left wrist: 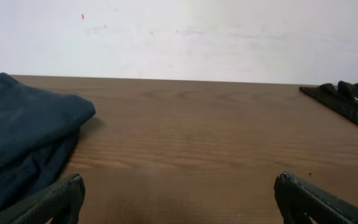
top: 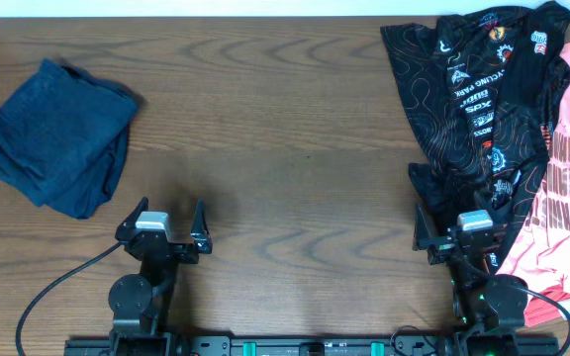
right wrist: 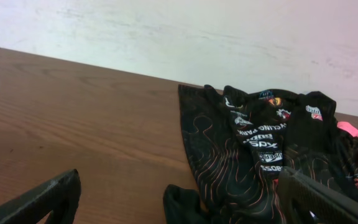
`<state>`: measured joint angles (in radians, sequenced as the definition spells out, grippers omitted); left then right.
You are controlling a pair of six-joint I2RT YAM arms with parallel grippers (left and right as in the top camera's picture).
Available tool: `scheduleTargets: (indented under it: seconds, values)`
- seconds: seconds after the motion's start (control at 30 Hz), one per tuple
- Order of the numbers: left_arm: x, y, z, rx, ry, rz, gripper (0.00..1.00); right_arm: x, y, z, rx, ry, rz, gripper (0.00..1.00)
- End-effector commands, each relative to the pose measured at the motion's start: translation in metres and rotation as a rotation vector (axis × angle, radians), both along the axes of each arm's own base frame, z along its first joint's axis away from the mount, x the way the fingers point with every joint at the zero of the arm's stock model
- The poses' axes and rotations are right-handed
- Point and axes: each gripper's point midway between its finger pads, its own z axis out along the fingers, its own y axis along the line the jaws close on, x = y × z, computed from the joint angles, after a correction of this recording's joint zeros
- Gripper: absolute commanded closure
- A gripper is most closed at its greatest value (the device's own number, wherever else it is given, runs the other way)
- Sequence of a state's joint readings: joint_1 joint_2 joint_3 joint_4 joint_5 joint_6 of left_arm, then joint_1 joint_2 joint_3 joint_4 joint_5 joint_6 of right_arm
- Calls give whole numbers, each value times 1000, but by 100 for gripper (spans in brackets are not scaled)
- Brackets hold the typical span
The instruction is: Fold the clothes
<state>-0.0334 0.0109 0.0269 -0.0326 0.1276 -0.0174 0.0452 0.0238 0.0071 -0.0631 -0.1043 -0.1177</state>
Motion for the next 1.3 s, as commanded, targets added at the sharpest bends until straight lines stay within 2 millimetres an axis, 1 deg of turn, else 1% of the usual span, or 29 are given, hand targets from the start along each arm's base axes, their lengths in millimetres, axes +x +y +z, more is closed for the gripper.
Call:
scheduleTargets:
  seconds: [0.0, 1.0, 1.13, 1.27]
  values:
    - [0, -1, -14, 21, 33, -9, 2, 0, 2, 0, -10, -2, 9, 1]
    - [0, -1, -15, 19, 37, -9, 2, -1, 2, 0, -10, -1, 10, 1]
    - [0, -1, -15, -14, 41, -5, 2, -1, 2, 2, 23, 4, 5, 1]
    - [-1, -1, -8, -44, 31, -1, 2, -1, -6, 6, 42, 16, -42, 1]
